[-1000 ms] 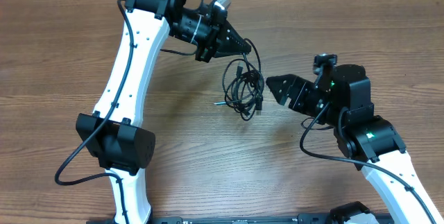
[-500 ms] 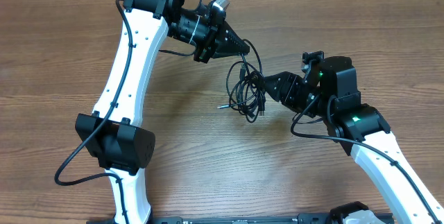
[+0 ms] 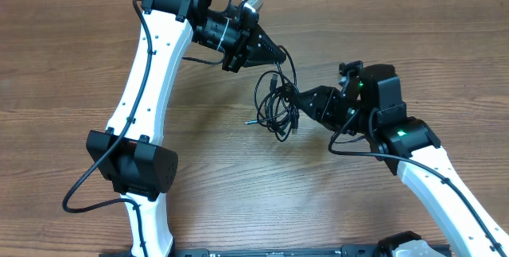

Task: Untangle cables
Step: 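Grasp the hanging cable loops with the right gripper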

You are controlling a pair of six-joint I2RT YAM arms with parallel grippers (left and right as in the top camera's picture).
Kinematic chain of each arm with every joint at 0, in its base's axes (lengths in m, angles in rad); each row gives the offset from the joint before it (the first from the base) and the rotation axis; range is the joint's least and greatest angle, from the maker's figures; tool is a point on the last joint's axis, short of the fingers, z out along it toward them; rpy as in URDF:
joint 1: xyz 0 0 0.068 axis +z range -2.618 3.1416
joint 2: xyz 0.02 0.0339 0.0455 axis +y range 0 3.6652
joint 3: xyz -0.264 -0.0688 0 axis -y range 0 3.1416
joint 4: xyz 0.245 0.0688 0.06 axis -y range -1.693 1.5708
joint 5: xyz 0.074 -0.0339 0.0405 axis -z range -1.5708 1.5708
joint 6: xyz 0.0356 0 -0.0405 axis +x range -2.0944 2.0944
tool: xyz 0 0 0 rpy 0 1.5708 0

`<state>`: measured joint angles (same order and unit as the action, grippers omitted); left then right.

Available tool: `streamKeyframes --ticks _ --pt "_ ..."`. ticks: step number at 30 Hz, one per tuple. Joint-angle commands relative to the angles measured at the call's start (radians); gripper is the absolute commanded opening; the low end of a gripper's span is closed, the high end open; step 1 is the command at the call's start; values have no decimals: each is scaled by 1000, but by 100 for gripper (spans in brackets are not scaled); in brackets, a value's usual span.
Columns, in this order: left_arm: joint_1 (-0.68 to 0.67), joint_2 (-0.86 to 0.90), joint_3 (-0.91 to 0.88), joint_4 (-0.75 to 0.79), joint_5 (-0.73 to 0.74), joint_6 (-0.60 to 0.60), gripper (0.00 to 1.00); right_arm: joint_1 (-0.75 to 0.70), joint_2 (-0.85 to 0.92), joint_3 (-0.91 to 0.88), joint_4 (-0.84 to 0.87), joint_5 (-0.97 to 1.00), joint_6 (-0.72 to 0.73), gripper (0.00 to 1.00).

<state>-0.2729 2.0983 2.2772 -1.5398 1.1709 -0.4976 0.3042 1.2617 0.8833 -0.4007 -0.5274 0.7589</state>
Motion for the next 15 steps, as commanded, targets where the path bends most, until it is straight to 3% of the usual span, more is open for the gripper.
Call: streamKeyframes --ticks 1,9,15 --pt "-3 -18 11 0 19 19 4 18 2 16 10 -5 0 41" --pt "-3 -18 11 0 19 19 4 18 7 16 -1 50 0 24" --pt "-3 -18 11 0 19 19 4 20 7 16 0 33 1 22"
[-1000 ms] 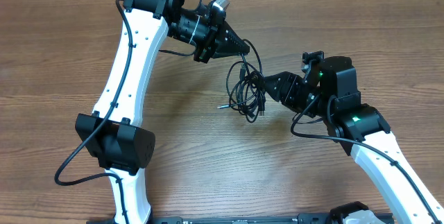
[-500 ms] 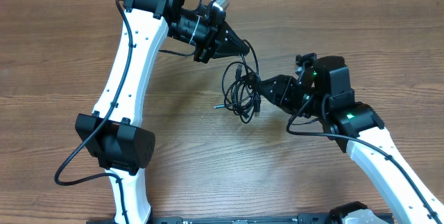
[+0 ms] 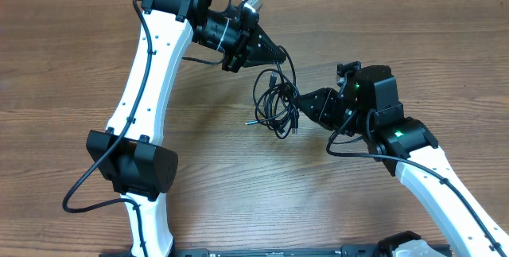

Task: Untangle cables
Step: 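Grasp the hanging cable loops with the right gripper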

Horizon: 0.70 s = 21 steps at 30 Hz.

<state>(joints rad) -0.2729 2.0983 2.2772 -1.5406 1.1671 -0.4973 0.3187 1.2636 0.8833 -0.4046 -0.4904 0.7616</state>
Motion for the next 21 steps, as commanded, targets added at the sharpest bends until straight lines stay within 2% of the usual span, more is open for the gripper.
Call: streamKeyframes --ticks 1,3,5,9,13,18,21 --pt "-3 -18 11 1 23 19 4 6 5 16 5 -20 -2 26" --pt "-3 -18 11 2 16 18 4 8 5 16 11 -66 -2 36" --pt "-3 -18 11 6 -25 2 4 7 5 16 19 -108 -2 39" --pt "-3 -18 11 6 -167 -113 4 8 5 16 45 -140 -3 39" --pt "-3 -18 11 8 -169 -134 4 8 7 16 41 -137 -7 39" --pt "-3 -18 11 8 -85 -135 4 8 8 15 -37 -21 -7 39" --pt "-3 -18 11 7 -69 -135 4 8 8 15 -35 -23 -10 39"
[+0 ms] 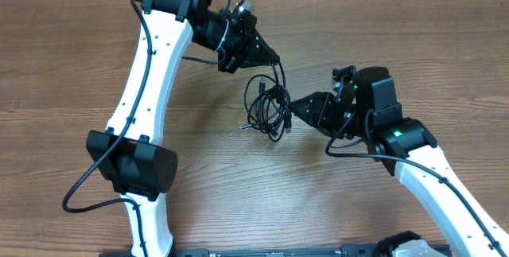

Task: Untangle cables
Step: 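Grasp the hanging cable loops with the right gripper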

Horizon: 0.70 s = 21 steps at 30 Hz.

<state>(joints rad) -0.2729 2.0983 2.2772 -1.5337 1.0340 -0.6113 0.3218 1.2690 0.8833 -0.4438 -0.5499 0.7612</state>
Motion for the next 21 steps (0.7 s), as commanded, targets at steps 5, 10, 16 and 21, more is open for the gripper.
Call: streamKeyframes --ticks 5,10,16,21 --pt "-12 -18 11 -14 94 -20 4 5 3 15 9 34 -10 39" --pt "-37 -18 11 -11 90 -21 4 5 3 15 11 33 -10 39" --pt "-42 -18 11 -9 89 -21 4 7 3 15 -4 32 -10 27" --pt "-41 -18 11 -10 93 -35 4 40 3 15 -7 34 -11 27"
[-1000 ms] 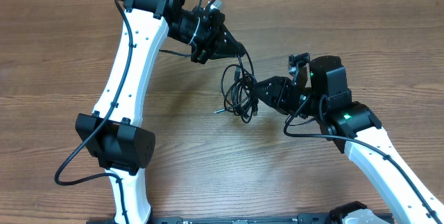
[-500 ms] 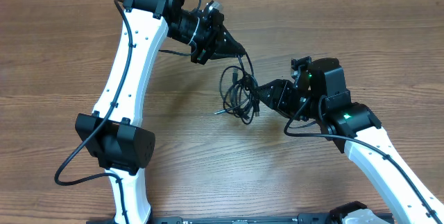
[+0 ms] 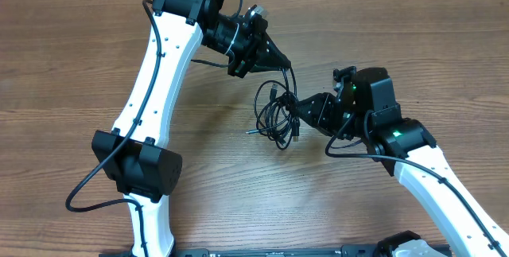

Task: Untangle cables
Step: 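Grasp the hanging cable loops with the right gripper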

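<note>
A bundle of thin black cables (image 3: 274,114) hangs in loops over the middle of the wooden table (image 3: 71,66). My left gripper (image 3: 284,63) is at the bundle's top and is shut on a cable strand there. My right gripper (image 3: 295,107) comes in from the right and is shut on the bundle's right side. A plug end (image 3: 248,130) sticks out to the left at the bottom, and another connector (image 3: 273,88) shows inside the upper loop.
The left arm's white links and black joint (image 3: 135,165) stand over the left half of the table. The right arm's base link (image 3: 445,193) runs to the lower right corner. A dark rail (image 3: 270,252) lies along the front edge.
The left gripper has moved to the right and slightly down, still holding the strand. The bundle has shifted right with it. The right gripper stays shut on the bundle's right side.
Both grippers were shut on the cable bundle at the oldest moment, left at the top and right at the side. Then the whole bundle sat a little further left, with both grippers shifted that way. Now it is back to the right, loops still knotted together.
</note>
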You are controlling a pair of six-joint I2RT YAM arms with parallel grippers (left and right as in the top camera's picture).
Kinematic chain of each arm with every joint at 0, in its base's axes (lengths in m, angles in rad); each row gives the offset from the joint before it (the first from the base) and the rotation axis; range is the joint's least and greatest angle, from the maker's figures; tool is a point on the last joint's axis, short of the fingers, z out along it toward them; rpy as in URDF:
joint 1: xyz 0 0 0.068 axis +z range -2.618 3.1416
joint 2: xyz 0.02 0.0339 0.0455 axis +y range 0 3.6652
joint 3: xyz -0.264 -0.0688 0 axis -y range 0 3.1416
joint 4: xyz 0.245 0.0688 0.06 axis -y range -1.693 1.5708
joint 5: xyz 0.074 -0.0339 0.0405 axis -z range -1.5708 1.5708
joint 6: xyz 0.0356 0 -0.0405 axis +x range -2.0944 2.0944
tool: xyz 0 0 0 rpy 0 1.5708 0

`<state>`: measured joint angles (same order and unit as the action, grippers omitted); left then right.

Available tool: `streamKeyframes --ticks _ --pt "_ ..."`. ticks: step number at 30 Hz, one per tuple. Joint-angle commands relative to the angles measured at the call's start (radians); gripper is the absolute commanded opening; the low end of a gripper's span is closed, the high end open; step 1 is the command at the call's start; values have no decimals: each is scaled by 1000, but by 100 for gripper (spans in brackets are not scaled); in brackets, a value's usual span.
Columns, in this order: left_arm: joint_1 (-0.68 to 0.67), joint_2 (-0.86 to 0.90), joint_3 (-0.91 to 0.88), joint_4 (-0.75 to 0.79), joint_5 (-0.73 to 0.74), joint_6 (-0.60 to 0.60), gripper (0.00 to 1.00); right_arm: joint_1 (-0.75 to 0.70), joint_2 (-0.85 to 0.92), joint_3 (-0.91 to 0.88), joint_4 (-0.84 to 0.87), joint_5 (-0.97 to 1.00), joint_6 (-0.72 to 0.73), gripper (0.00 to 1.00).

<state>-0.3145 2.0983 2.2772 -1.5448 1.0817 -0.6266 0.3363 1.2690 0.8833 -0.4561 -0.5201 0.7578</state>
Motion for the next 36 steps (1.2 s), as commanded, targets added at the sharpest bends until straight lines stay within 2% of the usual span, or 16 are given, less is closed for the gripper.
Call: streamKeyframes --ticks 1,8,12,15,20,31,33,36 --pt "0 -18 11 1 46 -29 4 33 3 15 5 4 -13 27" --pt "0 -18 11 1 45 -35 4 52 3 15 5 38 -59 28" --pt "0 -18 11 1 45 -35 5 53 3 15 5 52 -59 21" --pt "0 -18 11 1 45 -35 4 53 3 15 4 52 -59 21" --pt "2 -18 11 5 45 -38 4 64 3 15 -6 48 -60 34" --pt "2 -18 11 10 34 -55 4 89 3 15 1 33 -86 34" --pt "2 -18 11 10 34 -55 4 89 3 15 0 33 -86 31" --pt "2 -18 11 10 34 -55 4 89 3 15 -4 33 -87 19"
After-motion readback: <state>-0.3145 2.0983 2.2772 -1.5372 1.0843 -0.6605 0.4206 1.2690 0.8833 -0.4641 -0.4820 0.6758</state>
